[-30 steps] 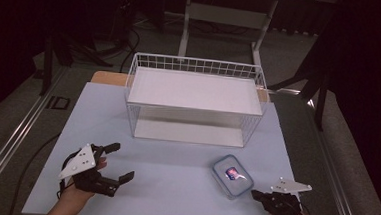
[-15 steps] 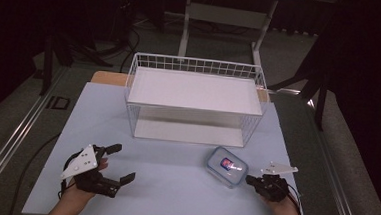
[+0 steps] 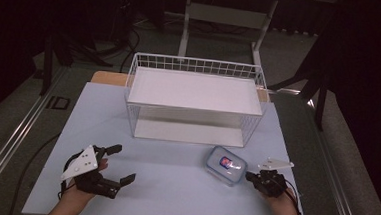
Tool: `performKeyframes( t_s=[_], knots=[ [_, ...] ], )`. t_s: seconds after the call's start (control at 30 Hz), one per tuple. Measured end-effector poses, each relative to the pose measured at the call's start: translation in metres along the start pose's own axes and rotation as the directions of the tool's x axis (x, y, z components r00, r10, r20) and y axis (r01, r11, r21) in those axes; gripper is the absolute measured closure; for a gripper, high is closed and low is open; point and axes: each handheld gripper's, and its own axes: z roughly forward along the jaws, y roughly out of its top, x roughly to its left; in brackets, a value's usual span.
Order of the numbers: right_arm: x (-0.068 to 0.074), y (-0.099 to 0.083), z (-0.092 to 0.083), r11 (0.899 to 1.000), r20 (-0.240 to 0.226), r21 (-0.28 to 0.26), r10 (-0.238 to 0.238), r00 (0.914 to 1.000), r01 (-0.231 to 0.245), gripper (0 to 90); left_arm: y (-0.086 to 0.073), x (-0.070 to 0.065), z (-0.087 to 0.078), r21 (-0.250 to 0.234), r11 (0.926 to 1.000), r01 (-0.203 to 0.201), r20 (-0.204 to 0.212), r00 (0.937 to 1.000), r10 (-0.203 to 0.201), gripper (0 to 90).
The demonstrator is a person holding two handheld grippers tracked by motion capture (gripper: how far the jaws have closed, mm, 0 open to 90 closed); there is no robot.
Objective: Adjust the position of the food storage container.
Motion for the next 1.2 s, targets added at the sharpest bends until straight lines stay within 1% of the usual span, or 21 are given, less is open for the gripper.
performKeyframes(
  t_s=[0.13, 0.2, 0.27, 0.3, 0.4, 0.5, 0.53, 0.63, 0.7, 0.73, 0.77, 0.83, 0.9, 0.93, 0.97, 1.0, 1.03, 1.1, 1.13, 1.17, 1.2],
  knots=[
    [-0.002, 0.009, 0.007, 1.000, 0.003, 0.010, -0.005, 1.0000, 0.005, 90.0, -0.001, 0.000, 0.000, 0.006, 1.0000, -0.001, 0.003, 1.0000, 0.001, 3.0],
    [-0.001, 0.019, 0.018, 1.000, -0.002, 0.006, 0.003, 1.0000, -0.003, 90.0, -0.001, 0.000, 0.001, 0.007, 1.0000, -0.004, 0.004, 1.0000, 0.004, 3.0],
    [0.000, 0.023, 0.022, 1.000, -0.004, 0.007, 0.001, 1.0000, -0.001, 90.0, -0.001, -0.001, 0.001, 0.004, 1.0000, -0.003, 0.005, 1.0000, 0.003, 3.0],
    [0.004, 0.029, 0.030, 1.000, -0.015, 0.004, -0.009, 0.9998, 0.009, 90.0, -0.001, -0.001, 0.001, 0.004, 1.0000, -0.003, 0.005, 1.0000, 0.003, 3.0],
    [0.010, 0.039, 0.039, 1.000, -0.031, 0.001, -0.014, 0.9994, 0.014, 90.0, -0.001, -0.002, 0.001, 0.002, 1.0000, -0.001, 0.008, 1.0000, 0.001, 3.0],
    [0.012, 0.044, 0.044, 1.000, -0.045, -0.011, -0.011, 0.9989, 0.011, 90.0, -0.001, -0.002, 0.001, 0.003, 1.0000, -0.002, 0.010, 0.9999, 0.002, 3.0],
    [0.015, 0.048, 0.050, 1.000, -0.066, -0.026, -0.013, 0.9977, 0.011, 90.0, -0.001, -0.002, 0.001, 0.003, 1.0000, -0.001, 0.011, 0.9999, 0.001, 3.0],
    [0.018, 0.052, 0.055, 0.999, -0.075, -0.030, -0.027, 0.9969, 0.025, 90.0, -0.001, -0.002, 0.001, 0.003, 1.0000, 0.000, 0.014, 0.9999, 0.000, 3.0],
    [0.023, 0.059, 0.062, 0.998, -0.083, -0.040, -0.041, 0.9957, 0.038, 90.0, -0.001, -0.002, 0.001, 0.006, 1.0000, 0.001, 0.015, 0.9999, -0.001, 3.0],
    [0.023, 0.059, 0.062, 0.998, -0.083, -0.040, -0.041, 0.9957, 0.038, 90.0, -0.001, -0.002, 0.001, 0.006, 1.0000, 0.001, 0.015, 0.9999, -0.001, 3.0],
    [0.024, 0.062, 0.066, 0.999, -0.097, -0.044, -0.031, 0.9948, 0.027, 90.0, -0.001, -0.002, 0.002, 0.008, 1.0000, 0.000, 0.014, 0.9999, 0.000, 3.0],
    [0.025, 0.064, 0.067, 0.999, -0.088, -0.044, -0.027, 0.9957, 0.023, 90.0, -0.001, -0.002, 0.001, 0.009, 1.0000, 0.000, 0.014, 0.9999, 0.000, 3.0],
    [0.025, 0.064, 0.063, 0.999, -0.053, -0.044, -0.006, 0.9986, 0.004, 90.0, -0.001, -0.002, 0.001, 0.008, 1.0000, 0.000, 0.014, 0.9999, 0.000, 3.0],
    [0.026, 0.064, 0.059, 0.999, -0.046, -0.042, 0.007, 0.9989, -0.009, 90.0, -0.001, -0.002, 0.001, 0.008, 1.0000, 0.000, 0.014, 0.9999, 0.000, 3.0],
    [0.027, 0.063, 0.055, 0.999, -0.038, -0.041, 0.009, 0.9992, -0.011, 90.0, -0.002, -0.002, 0.001, 0.008, 1.0000, -0.001, 0.013, 0.9999, 0.001, 3.0],
    [0.027, 0.063, 0.055, 0.999, -0.038, -0.041, 0.009, 0.9992, -0.011, 90.0, -0.002, -0.002, 0.001, 0.007, 1.0000, 0.000, 0.013, 0.9999, 0.000, 3.0],
    [0.032, 0.062, 0.048, 0.999, -0.020, -0.038, -0.010, 0.9998, 0.009, 90.0, -0.002, -0.002, 0.001, 0.007, 1.0000, 0.003, 0.014, 0.9999, -0.004, 3.0],
    [0.032, 0.062, 0.048, 0.999, -0.020, -0.038, -0.010, 0.9998, 0.009, 90.0, -0.002, -0.001, 0.002, 0.007, 1.0000, 0.006, 0.013, 0.9999, -0.006, 3.0],
    [0.034, 0.062, 0.047, 0.999, -0.017, -0.037, -0.019, 0.9997, 0.018, 90.0, -0.002, -0.002, 0.003, 0.007, 0.9999, 0.010, 0.015, 0.9998, -0.010, 3.0],
    [0.036, 0.062, 0.049, 0.999, -0.030, -0.036, -0.029, 0.9991, 0.028, 90.0, -0.002, -0.002, 0.003, 0.008, 0.9999, 0.008, 0.015, 0.9999, -0.008, 3.0],
    [0.037, 0.063, 0.051, 0.999, -0.039, -0.039, -0.021, 0.9990, 0.020, 90.0, -0.002, -0.003, 0.003, 0.012, 0.9999, 0.002, 0.015, 0.9999, -0.002, 3.0]
  ],
)
